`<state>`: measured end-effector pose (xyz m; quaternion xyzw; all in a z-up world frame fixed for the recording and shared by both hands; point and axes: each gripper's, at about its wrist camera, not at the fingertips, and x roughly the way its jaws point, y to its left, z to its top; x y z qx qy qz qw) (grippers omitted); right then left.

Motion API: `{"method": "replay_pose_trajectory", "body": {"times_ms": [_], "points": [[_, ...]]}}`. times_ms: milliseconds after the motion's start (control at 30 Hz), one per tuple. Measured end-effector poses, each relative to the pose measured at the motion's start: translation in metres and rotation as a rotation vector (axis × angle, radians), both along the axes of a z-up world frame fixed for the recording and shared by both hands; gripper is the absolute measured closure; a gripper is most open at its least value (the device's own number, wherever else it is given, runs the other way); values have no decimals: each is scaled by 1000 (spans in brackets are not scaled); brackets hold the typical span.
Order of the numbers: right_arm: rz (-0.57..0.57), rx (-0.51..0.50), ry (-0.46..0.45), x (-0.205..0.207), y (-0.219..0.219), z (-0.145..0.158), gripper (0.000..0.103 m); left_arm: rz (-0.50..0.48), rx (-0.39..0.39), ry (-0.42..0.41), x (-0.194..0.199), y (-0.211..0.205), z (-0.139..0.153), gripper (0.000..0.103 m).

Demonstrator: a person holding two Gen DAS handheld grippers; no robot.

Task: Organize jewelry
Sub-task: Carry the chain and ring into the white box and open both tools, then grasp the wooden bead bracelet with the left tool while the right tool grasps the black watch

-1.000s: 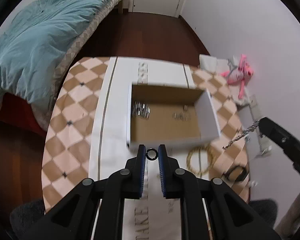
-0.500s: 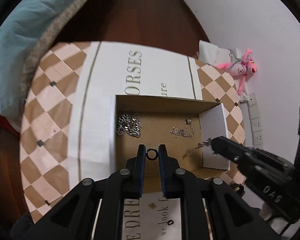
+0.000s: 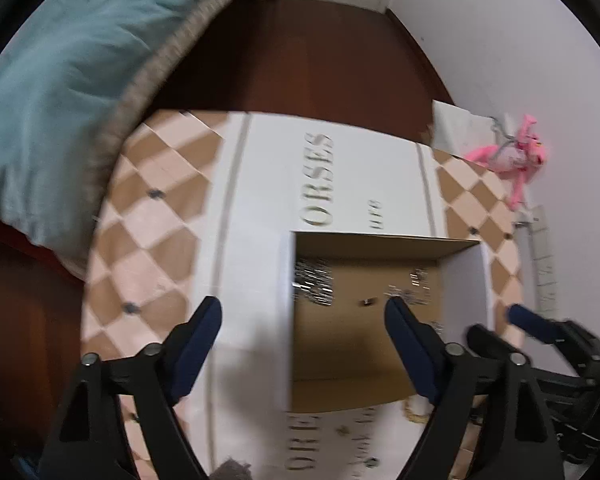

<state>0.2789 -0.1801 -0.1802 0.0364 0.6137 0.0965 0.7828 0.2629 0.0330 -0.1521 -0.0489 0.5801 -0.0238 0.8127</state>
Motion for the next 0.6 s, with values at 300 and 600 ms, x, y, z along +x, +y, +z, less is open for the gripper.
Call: {"method": "replay_pose_trajectory", "body": {"times_ms": [300, 600], "points": [[-67, -204, -14, -25, 0, -16, 6, 34, 148, -89, -28, 6, -13, 9], [-110, -197, -49, -34, 3, -19, 6, 52, 151, -102, -37, 9, -13, 8]]}}
